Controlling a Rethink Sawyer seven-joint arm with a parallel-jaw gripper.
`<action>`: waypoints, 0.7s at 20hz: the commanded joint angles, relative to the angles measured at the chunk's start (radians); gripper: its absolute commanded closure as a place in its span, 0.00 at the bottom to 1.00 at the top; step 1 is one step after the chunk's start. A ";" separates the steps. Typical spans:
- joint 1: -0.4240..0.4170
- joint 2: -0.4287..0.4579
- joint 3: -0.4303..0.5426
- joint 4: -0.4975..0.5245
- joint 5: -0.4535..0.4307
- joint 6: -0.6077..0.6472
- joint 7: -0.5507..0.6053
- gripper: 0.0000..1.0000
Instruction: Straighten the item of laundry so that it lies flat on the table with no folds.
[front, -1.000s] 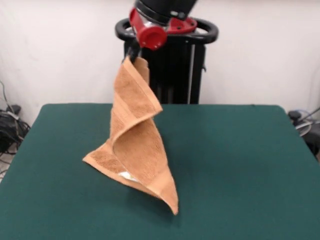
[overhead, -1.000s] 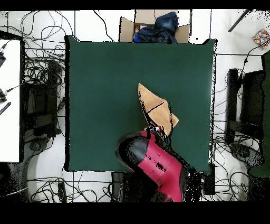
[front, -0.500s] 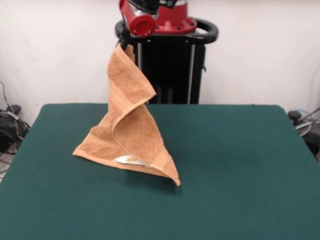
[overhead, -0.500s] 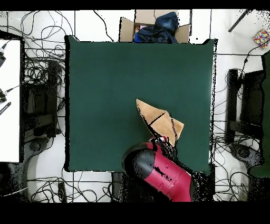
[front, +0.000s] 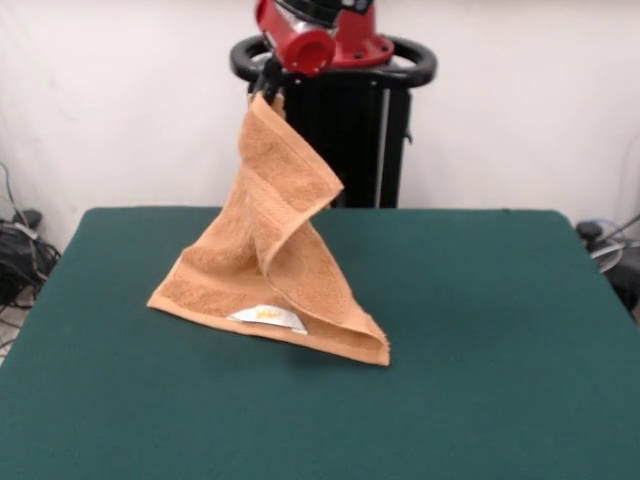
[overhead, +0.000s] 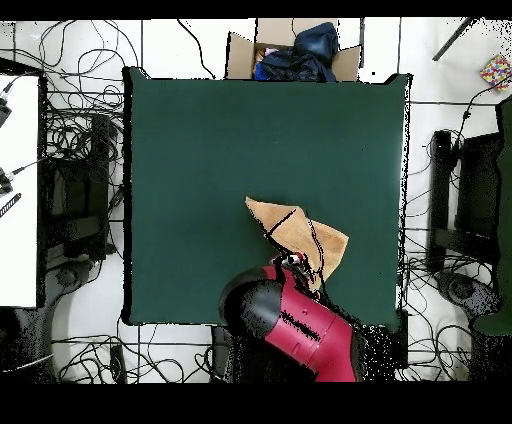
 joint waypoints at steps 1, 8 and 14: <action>0.023 0.026 0.148 0.066 0.014 0.081 0.116 1.00; 0.047 0.046 0.184 0.093 0.064 0.059 0.185 1.00; 0.079 0.057 0.198 0.111 0.103 0.057 0.228 1.00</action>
